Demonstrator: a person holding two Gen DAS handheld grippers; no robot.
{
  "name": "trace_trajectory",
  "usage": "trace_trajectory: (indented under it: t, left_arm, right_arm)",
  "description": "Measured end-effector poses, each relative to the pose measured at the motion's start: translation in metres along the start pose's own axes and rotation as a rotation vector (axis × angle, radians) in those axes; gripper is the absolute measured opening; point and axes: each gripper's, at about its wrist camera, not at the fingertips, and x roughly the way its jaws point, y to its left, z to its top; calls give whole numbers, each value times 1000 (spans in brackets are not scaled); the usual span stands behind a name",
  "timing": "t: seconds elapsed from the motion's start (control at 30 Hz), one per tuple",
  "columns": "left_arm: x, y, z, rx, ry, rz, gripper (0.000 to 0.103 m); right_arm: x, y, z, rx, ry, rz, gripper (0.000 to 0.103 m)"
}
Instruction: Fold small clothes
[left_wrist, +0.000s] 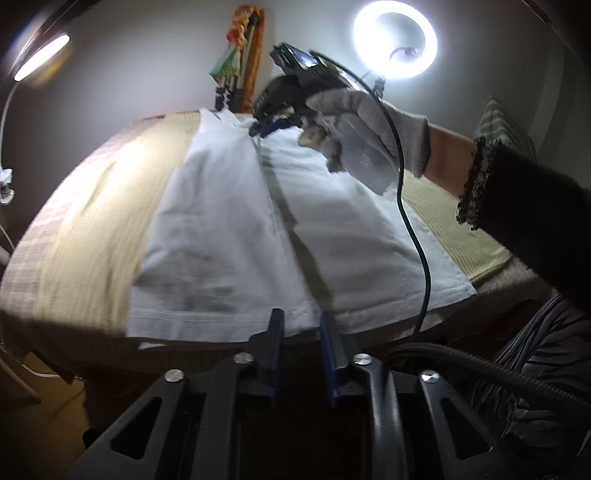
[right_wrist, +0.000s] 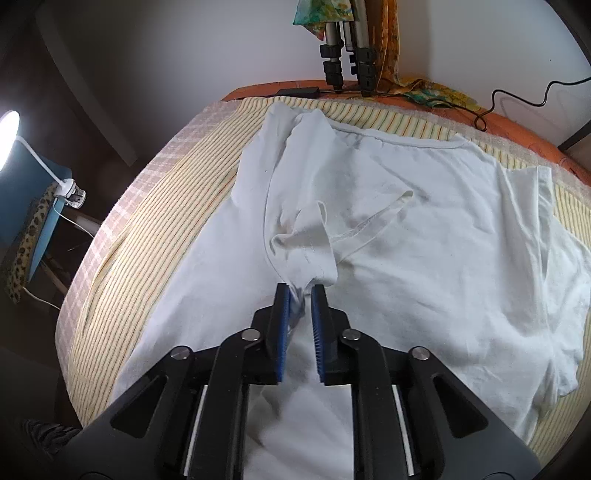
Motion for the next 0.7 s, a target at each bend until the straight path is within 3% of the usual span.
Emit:
trace_trajectory:
  t: [0.07,0.23,0.37,0.5,0.57,0.7]
  left_arm:
    - [-16,8,-3,0,-37,47,29]
    - [-29,52,2,-101,-89,156,34]
    - [-19,82,3,-201,-87,152,40]
    - [-3,97,1,-269,-43,100,39]
    - [3,103,-1,-312,-23,54,35]
    - [8,109,-5,-349,-1,24,3]
  right_arm:
    - [-10,-2,4,-1,-35,4,29]
    - [-35,-15,17,71,-110,69,30]
    - [-33,-12,21,93,-114,128,30]
    - [-14,7,15,25,-65,126,30]
    - [-4,16,11,-12,-41,115,30]
    - [7,26,5,-47,-21,113,30]
